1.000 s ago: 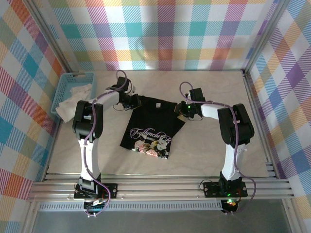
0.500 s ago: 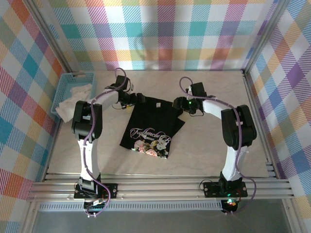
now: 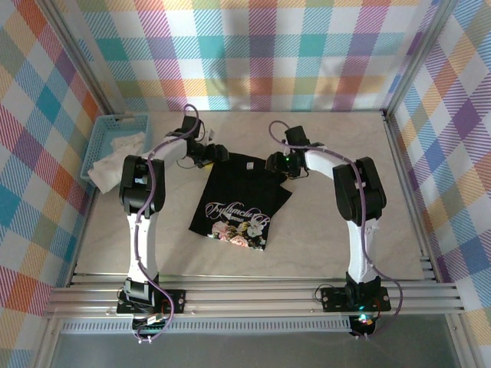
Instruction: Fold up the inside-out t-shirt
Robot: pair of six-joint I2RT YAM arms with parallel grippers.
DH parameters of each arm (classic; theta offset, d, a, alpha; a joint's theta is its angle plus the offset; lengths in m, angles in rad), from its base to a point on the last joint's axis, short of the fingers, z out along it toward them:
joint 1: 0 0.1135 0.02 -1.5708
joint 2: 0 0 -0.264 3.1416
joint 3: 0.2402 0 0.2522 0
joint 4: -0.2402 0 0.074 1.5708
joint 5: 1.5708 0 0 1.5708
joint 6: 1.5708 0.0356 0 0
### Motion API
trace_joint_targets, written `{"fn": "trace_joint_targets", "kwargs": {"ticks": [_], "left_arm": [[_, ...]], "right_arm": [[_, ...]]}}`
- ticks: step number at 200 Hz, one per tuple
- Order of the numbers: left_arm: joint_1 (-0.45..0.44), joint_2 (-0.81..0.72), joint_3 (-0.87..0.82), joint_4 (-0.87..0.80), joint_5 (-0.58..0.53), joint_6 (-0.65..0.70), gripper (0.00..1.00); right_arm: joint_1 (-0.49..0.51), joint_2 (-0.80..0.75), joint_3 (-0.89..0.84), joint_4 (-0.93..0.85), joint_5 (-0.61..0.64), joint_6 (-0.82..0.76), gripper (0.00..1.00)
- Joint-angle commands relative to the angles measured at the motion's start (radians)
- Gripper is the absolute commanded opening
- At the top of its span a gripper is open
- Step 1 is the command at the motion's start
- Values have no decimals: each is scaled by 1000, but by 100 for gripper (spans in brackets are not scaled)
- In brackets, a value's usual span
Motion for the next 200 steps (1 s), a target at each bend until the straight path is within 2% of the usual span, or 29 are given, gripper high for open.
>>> {"fn": "trace_joint_targets", "kwargs": {"ticks": [1,41,71,85,113,134,154,184,200], "left_arm": [[-14,39,-33,-67,129,15,55],[-14,59,-32,-32,212,4,28],[-7,66,-5,-11,220,-15,0],[7,40,-12,39,228,-49,0],[37,-14,-20,166,255,-146,0],[44,-29,32,242,259,-210,0],[46,-25,164,245,257,-251,0],[49,-12,434,153,253,-270,0],[50,-30,492,134,260,-270,0]], "right_arm": [[53,65,7,-54,-91,25,49],[58,62,16,8,-135,9,27],[46,41,36,27,-144,-42,8],[29,11,32,56,-170,-64,0],[-10,-67,25,139,-224,-100,0],[-32,-79,102,151,-258,-119,0],[-54,-67,230,135,-269,-136,0],[-96,-51,448,101,-299,-162,0],[-101,-65,517,74,-311,-204,0]]}}
